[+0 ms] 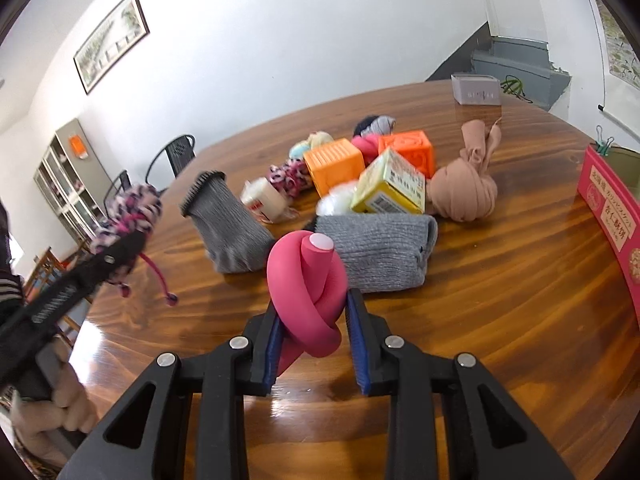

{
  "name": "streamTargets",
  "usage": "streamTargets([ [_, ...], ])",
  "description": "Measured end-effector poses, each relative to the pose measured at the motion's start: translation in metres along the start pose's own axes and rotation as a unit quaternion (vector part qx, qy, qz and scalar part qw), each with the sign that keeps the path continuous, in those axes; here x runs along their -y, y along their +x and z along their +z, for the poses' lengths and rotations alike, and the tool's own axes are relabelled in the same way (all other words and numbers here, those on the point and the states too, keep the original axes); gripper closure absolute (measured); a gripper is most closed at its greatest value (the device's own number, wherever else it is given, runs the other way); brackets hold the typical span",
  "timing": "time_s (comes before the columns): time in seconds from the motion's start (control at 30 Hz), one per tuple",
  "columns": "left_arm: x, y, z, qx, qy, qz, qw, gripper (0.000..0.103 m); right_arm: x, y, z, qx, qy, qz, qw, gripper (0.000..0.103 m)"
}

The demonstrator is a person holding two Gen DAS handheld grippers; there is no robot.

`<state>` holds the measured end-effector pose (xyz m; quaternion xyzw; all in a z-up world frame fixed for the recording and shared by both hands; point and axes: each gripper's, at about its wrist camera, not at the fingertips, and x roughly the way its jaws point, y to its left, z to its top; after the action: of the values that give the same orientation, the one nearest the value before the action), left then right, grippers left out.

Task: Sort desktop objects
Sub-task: 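Lift the pink foam tube with the right gripper while the left holds the plush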

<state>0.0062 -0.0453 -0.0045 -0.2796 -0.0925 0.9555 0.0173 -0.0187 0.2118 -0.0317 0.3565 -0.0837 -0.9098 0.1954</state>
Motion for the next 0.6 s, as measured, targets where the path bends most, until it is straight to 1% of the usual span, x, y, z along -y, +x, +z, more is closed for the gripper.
streamTargets([
  [0.2,0.002,-0.001,-0.001,0.005,0.005,0.007,1.0000,0.070,-0.003,-0.011,-0.004,0.007,0.000,0.005,1.000,0.071],
  [0.4,0.006,0.000,-0.002,0.004,0.012,0.008,0.9999,0.070,-0.016,0.001,0.003,-0.001,-0.002,0.007,1.000,0.071],
  [0.6,0.007,0.004,-0.004,0.002,0.018,0.016,0.9997,0.070,-0.026,0.003,0.004,-0.001,-0.008,0.014,1.000,0.071],
])
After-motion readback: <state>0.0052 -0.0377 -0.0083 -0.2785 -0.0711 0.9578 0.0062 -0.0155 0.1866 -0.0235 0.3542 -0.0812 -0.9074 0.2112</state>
